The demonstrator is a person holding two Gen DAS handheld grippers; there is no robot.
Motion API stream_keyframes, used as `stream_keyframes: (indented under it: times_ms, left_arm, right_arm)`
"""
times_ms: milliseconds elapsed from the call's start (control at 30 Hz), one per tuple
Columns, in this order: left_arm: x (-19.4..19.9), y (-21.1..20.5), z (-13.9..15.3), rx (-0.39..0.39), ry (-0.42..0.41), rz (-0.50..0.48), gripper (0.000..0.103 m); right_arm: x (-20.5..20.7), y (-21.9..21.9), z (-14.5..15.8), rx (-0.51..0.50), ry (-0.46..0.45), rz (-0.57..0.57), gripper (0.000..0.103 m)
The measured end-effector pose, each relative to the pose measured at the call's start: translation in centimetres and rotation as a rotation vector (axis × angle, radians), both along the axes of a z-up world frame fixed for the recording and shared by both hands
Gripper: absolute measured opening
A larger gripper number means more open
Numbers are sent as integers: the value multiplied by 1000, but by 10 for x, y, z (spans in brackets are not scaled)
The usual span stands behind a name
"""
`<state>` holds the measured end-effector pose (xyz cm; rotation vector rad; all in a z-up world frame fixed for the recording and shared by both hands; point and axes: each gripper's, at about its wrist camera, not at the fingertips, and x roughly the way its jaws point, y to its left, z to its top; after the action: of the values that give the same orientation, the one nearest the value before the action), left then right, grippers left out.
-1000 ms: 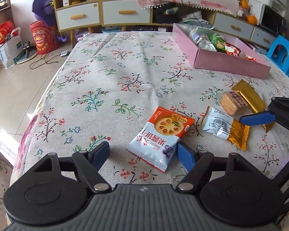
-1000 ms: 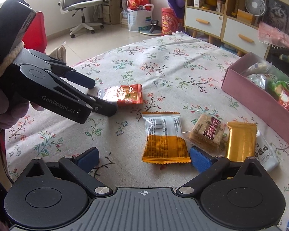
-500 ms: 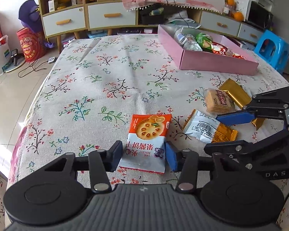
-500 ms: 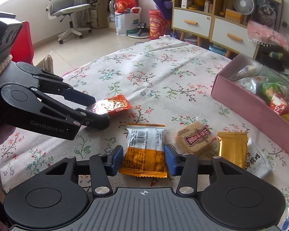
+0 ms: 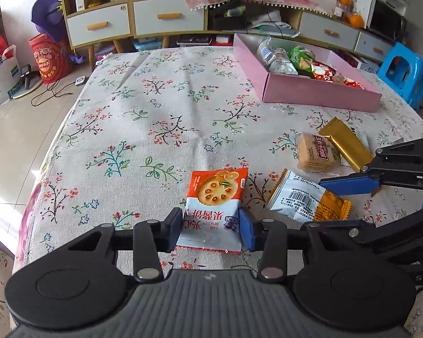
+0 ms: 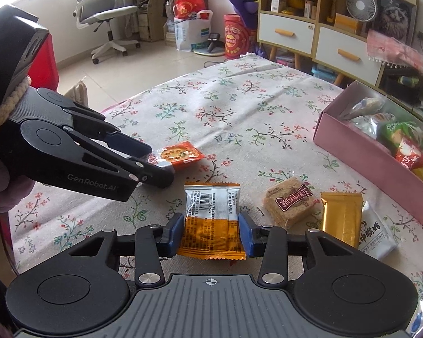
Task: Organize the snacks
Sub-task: 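Carry both packs into the pink box and open both tools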
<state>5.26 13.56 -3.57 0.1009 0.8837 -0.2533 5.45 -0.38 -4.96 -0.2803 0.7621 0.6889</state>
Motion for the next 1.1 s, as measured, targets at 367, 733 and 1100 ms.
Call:
stream_keyframes:
  times_ms: [367,733,1100]
  left_arm:
    - [7,-15,16,-4,-11,19,39]
    - [17,-38,32,-58,-25,25,39]
    - [38,-79,40,-150,-48,35,38]
  right_arm:
    - [3,-24,21,67,-8,-45,40]
    - [16,-68,40,145,-15,-153,40]
    - [49,-146,61,273,-41,-394,40]
